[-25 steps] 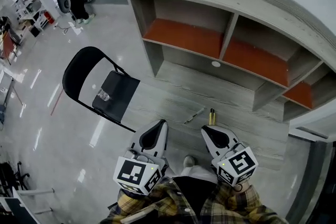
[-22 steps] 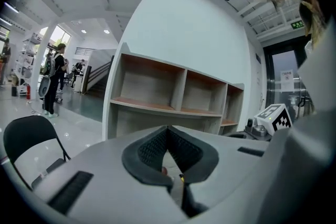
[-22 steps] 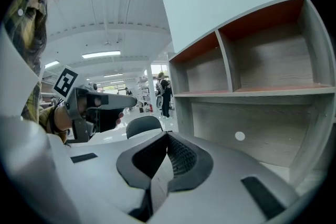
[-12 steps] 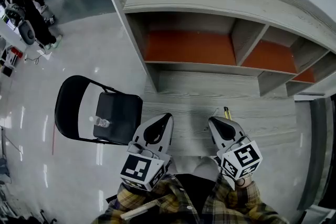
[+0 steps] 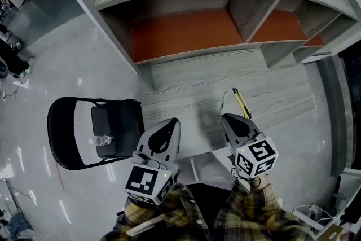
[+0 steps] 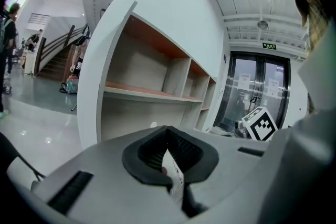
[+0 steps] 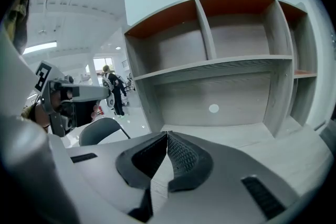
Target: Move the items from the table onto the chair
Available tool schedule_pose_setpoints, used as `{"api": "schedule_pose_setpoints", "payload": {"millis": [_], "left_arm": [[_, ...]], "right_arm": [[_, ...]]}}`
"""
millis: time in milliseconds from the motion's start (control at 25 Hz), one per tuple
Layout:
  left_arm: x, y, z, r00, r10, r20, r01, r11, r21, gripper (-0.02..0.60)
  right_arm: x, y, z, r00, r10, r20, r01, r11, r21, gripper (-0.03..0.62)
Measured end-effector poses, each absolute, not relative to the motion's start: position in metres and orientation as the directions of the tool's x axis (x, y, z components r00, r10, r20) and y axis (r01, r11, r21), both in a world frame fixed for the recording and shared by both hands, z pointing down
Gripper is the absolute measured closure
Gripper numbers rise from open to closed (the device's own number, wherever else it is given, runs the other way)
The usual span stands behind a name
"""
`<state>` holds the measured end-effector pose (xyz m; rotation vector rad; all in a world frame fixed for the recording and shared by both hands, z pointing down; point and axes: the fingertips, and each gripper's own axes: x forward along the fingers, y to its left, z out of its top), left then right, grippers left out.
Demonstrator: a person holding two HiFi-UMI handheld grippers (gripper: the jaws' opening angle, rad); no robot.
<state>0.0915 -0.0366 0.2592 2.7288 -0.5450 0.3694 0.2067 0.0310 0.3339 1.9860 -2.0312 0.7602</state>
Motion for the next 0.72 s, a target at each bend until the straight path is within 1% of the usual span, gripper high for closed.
{"api": "schedule_pose_setpoints", "payload": {"millis": [200,400,600,640,720], "left_arm": [[0.100,-0.029,0.263,0.889,-0.324,0.323,-0.416,-0.867,0.274,0.577],[0.108,-0.019,0.264,0.875,-0.344,0.340,-0.438,-0.863,0.254,0.578],[0.108,-0.017,0.266,0.851,-0.377,0.366,-0.475,-0.850,0.228,0.578],[0.107,-0.016,0.266,0.845,-0.386,0.371,-0.484,-0.846,0.223,0.578],[0.105,-0.014,0.270,0.837,-0.397,0.378,-0.497,-0.840,0.218,0.578]], "right_arm": [[0.225,0.036,0.360,-0.048,-0.836,0.547,-0.974,-0.082,-0.211,0.576],[0.247,0.035,0.393,-0.080,-0.796,0.600,-0.955,-0.111,-0.274,0.574],[0.266,0.031,0.434,-0.077,-0.749,0.658,-0.932,-0.180,-0.314,0.569],[0.269,0.031,0.443,-0.081,-0.738,0.670,-0.926,-0.193,-0.325,0.563],[0.274,0.031,0.463,-0.092,-0.712,0.696,-0.914,-0.217,-0.343,0.515]]}}
